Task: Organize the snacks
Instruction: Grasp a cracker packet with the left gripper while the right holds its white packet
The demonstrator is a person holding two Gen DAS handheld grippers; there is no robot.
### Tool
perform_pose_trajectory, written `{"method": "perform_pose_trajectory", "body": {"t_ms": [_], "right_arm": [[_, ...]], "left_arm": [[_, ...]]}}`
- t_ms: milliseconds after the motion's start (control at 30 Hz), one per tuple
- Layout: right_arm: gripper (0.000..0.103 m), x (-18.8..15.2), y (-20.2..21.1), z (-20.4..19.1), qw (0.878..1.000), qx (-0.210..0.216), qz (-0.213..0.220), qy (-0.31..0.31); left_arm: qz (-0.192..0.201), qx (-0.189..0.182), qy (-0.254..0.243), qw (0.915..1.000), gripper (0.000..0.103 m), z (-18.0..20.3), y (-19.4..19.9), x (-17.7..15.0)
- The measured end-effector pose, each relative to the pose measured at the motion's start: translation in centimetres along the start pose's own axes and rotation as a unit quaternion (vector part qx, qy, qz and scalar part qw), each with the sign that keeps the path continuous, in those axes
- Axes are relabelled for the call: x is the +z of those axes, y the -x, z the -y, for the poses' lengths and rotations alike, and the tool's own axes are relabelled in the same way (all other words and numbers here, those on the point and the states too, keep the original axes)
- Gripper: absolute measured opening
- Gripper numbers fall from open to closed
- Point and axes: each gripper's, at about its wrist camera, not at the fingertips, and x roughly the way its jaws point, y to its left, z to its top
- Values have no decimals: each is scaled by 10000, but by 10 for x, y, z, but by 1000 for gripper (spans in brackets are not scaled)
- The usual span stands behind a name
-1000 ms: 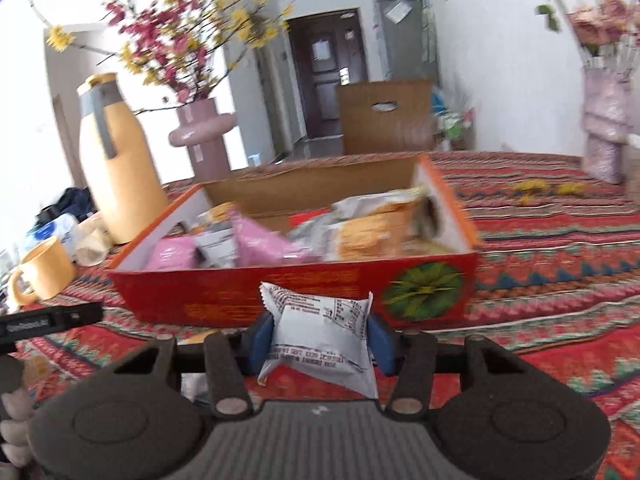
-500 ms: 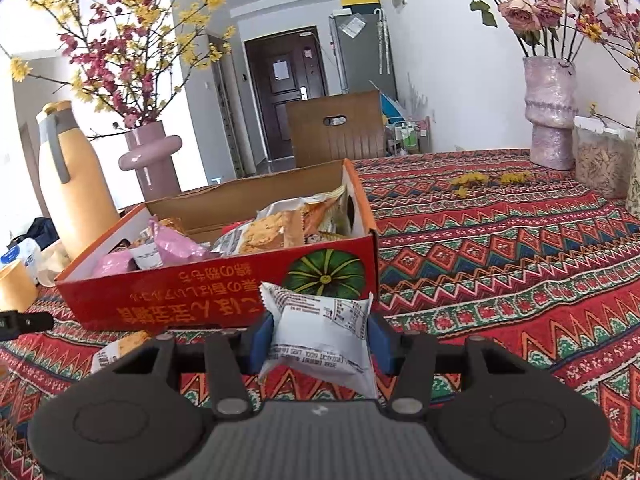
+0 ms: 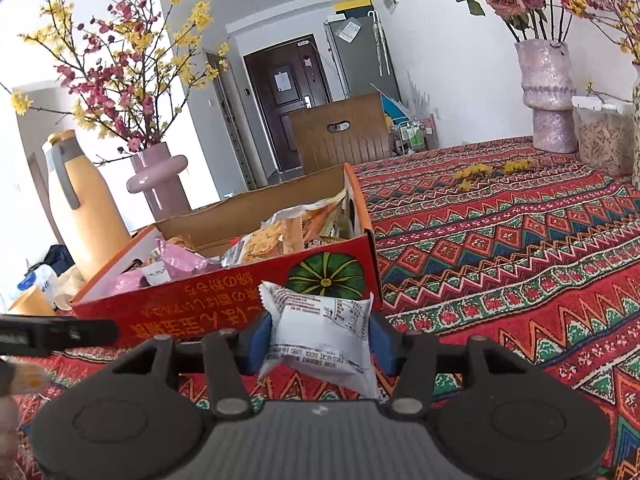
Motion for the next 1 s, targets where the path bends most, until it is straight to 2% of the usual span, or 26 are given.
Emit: {"method": "perform_pose_trajectory", "body": {"t_ms": [133, 200, 600, 633, 667, 733, 800, 1000], "right_arm": [[53, -1, 1, 1, 10000, 62, 9, -22], [53, -1, 1, 0, 10000, 73, 14, -12], [54, -3, -1, -3, 10000, 31, 16, 59], [54, -3, -1, -3, 10000, 22, 15, 67], [54, -3, -1, -4, 10000, 10, 13, 74], [54, -3, -2, -4, 10000, -10, 10, 83], [54, -3, -2, -4, 10000, -28, 10, 92], [54, -4, -2, -4, 9999, -57, 22, 105]], "left_arm": [[-371, 136, -85, 9992, 103, 6, -24, -3], [-450, 81, -51, 9989, 103, 3, -29, -8], [-437, 52, -37, 9990, 102, 1, -37, -18], [-443, 57, -51, 9990, 94, 3, -38, -17], [-436, 66, -78, 9990, 92, 4, -39, -18], [-362, 79, -123, 9992, 76, 5, -36, -18], [-300, 49, -134, 9994, 65, 6, -34, -18], [-188, 1, -138, 9997, 64, 7, -30, -19]]}}
